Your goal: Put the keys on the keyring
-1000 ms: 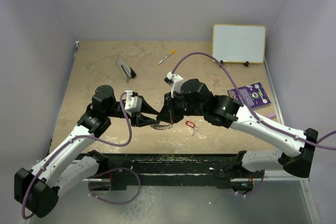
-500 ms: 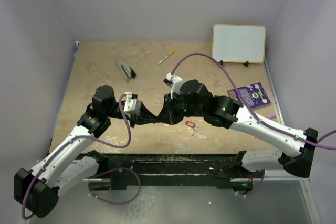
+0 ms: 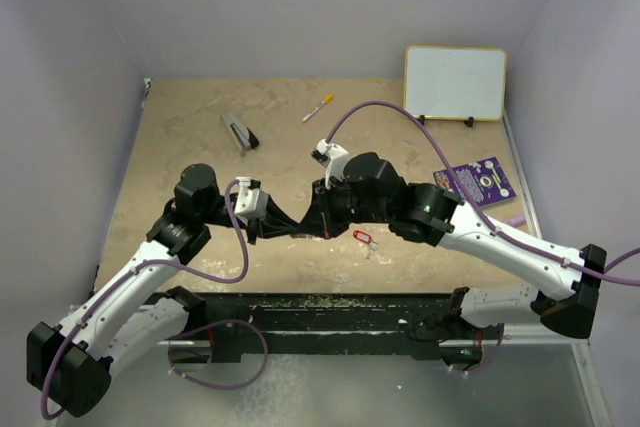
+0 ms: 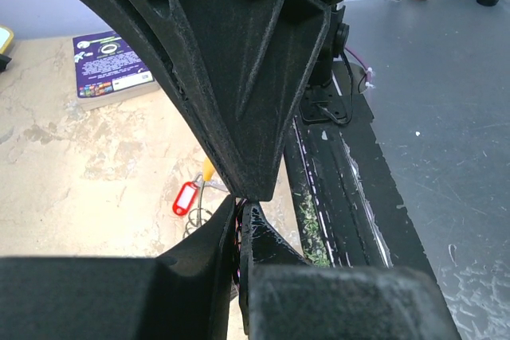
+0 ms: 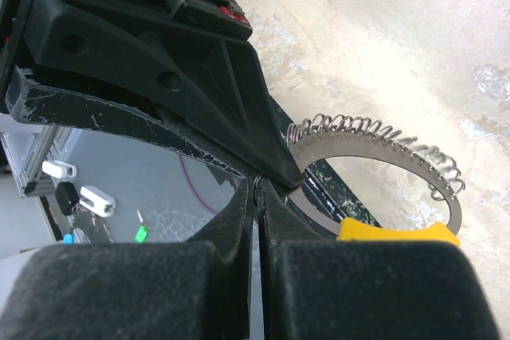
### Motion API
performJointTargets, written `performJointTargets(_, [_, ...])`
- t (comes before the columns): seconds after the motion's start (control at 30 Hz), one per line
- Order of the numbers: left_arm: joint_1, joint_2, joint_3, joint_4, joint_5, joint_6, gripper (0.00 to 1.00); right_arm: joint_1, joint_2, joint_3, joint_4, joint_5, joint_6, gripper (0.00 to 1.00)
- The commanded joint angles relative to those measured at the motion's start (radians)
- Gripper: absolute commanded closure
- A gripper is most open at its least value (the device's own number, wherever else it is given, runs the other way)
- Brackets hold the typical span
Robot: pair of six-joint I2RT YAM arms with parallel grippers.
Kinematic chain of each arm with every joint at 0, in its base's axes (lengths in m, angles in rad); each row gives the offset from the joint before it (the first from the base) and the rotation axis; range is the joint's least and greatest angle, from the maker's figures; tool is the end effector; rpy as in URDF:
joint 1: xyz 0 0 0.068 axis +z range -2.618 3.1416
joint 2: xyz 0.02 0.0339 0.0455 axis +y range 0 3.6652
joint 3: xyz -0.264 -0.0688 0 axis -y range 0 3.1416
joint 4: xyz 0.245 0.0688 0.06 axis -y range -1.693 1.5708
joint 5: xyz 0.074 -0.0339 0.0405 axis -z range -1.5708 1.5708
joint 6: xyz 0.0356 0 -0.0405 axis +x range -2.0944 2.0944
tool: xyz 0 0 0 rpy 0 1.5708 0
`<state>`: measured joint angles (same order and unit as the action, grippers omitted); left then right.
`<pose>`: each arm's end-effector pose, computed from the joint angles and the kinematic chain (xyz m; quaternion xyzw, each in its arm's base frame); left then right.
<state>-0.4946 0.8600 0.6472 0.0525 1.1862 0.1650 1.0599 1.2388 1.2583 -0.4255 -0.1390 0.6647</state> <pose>0.1482 -0.1174 0.3065 0.5473 0.4800 -0.5080 0.4604 0.1317 0.2450 0.3847 -0.2010 0.8094 0.4544 0.3130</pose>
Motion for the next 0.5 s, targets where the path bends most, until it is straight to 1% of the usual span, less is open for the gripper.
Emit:
performJointTargets(0.0, [-0.007, -0.015, -0.009, 0.066, 0.033, -0.069, 0.96, 0.0, -0.048, 0.026, 0.031, 0.066, 0.013, 1.0])
performJointTargets(0.07, [-0.007, -0.013, -0.01, 0.076, 0.021, -0.108, 0.96, -0.002, -0.064, 0.027, 0.031, 0.102, 0.008, 1.0])
performJointTargets(0.1, [-0.007, -0.011, -0.011, 0.081, 0.012, -0.13, 0.96, -0.001, -0.077, 0.026, 0.031, 0.124, 0.003, 0.97])
performJointTargets(0.17, [-0.007, -0.007, -0.015, 0.092, -0.001, -0.172, 0.96, -0.001, -0.106, 0.026, 0.029, 0.17, -0.022, 0.88])
performJointTargets(0.33, [-0.007, 0.003, -0.032, 0.138, -0.051, -0.308, 0.96, -0.002, -0.209, -0.021, 0.056, 0.326, -0.13, 0.71])
performJointTargets(0.37, [-0.007, 0.005, -0.037, 0.154, -0.063, -0.341, 0.96, -0.001, -0.241, -0.046, 0.078, 0.343, -0.145, 0.65])
performJointTargets(0.4, [-0.007, 0.011, -0.04, 0.173, -0.077, -0.37, 0.96, -0.001, -0.265, -0.076, 0.105, 0.35, -0.146, 0.55])
performJointTargets(0.43, [-0.007, 0.013, -0.044, 0.193, -0.088, -0.403, 0.96, -0.001, -0.282, -0.104, 0.149, 0.333, -0.152, 0.41])
performJointTargets(0.47, [-0.007, 0.017, -0.045, 0.207, -0.106, -0.438, 0.96, -0.001, -0.295, -0.131, 0.18, 0.322, -0.166, 0.33])
